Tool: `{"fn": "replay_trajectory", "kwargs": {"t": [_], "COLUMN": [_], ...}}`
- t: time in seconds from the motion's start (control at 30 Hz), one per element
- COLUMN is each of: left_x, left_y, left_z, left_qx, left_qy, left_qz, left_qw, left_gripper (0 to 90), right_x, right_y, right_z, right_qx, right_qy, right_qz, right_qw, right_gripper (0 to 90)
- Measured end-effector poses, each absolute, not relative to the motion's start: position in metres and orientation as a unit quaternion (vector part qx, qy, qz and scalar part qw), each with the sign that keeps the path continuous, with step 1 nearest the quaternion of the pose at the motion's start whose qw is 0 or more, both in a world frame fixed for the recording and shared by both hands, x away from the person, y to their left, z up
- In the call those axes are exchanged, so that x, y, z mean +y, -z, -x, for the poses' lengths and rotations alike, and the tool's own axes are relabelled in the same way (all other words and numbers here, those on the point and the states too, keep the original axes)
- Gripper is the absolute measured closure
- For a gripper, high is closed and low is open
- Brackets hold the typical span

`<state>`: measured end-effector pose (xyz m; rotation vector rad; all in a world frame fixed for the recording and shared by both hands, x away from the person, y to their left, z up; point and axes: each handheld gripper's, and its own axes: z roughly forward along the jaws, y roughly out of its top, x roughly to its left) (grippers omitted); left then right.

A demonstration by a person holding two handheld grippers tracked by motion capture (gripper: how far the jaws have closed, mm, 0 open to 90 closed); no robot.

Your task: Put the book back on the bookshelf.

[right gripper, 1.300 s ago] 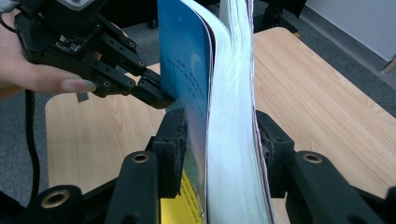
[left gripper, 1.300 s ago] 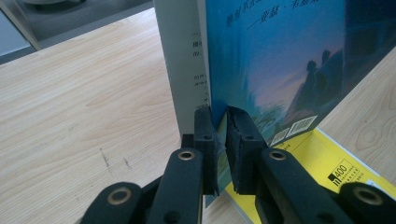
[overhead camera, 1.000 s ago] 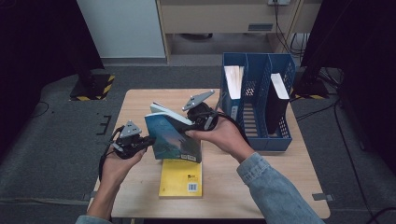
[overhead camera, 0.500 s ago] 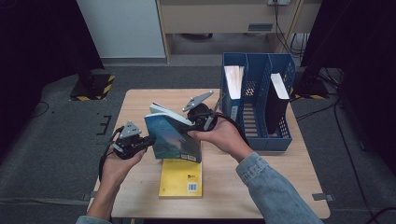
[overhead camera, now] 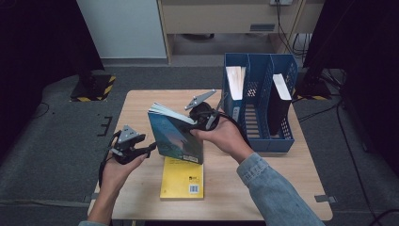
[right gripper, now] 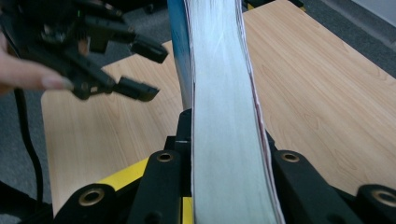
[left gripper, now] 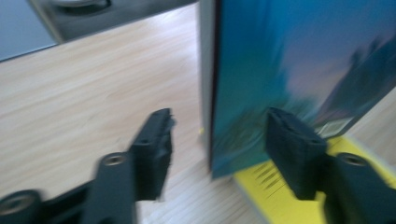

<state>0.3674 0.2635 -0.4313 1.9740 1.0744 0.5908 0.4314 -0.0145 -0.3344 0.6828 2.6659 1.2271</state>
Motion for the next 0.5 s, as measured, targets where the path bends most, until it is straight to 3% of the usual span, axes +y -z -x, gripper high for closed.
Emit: {"fn": "replay_trajectory", "kwargs": {"t": [0.17,0.3,0.5], "left_x": [0.284,0.291,0.299], "left_y": [0.468,0.471,0.487], "left_z": [-0.362,-0.365,-0.371], "left_qx": [0.480,0.489,0.513], "left_qy": [-0.221,-0.230,-0.196], "left_qz": [-0.764,-0.764,-0.770], "left_qw": [0.370,0.353,0.326], "left_gripper": [28.1,21.4,13.8], "right_x": [-0.018,-0.019,-0.020], "right_y": [0.336,0.336,0.335], "right_z": [-0.439,-0.446,-0.452], "right_qx": [0.870,0.858,0.845], "right_qy": [-0.424,-0.427,-0.437], "right_qz": [-0.250,-0.283,-0.309], "right_qw": [0.045,0.031,0.019], "right_gripper": [73.2,73.4,73.4]}}
